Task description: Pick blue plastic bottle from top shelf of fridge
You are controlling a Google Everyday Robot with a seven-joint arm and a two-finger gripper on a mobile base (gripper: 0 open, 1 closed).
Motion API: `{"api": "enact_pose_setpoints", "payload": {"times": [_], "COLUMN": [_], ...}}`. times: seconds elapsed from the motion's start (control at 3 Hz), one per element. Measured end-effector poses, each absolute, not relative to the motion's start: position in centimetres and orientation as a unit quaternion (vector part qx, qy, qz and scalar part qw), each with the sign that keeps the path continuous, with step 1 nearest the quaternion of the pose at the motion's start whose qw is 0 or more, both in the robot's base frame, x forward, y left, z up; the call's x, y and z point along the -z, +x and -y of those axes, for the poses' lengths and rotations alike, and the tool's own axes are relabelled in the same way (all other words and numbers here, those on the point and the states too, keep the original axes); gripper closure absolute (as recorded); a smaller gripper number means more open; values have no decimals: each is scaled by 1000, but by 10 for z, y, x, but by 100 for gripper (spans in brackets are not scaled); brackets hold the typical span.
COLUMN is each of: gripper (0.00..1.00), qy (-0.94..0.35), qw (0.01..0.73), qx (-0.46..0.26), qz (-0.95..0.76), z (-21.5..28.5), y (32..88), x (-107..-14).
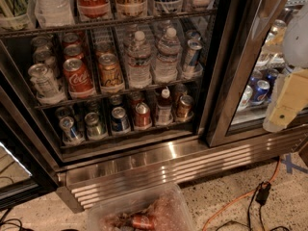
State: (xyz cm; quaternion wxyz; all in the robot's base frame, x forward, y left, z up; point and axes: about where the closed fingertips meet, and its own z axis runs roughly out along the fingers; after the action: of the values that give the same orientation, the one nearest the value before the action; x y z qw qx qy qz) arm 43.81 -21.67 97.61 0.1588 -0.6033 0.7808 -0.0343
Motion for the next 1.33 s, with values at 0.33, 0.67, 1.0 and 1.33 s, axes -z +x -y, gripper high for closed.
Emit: {"api": "enact_pose_setpoints", "payload": {"times": [0.33, 0.67, 1.0, 1.33], "gripper": [0, 0, 0, 0], "qy": [-600, -565, -517, -480], "qw": [166, 207, 259, 296], "qx": [36, 21, -8, -23], "qz": [-782, -799, -816, -825], "z": [216, 211, 201, 193], "y": [440, 448, 461, 471], "x": [-978, -982, -988, -992]}}
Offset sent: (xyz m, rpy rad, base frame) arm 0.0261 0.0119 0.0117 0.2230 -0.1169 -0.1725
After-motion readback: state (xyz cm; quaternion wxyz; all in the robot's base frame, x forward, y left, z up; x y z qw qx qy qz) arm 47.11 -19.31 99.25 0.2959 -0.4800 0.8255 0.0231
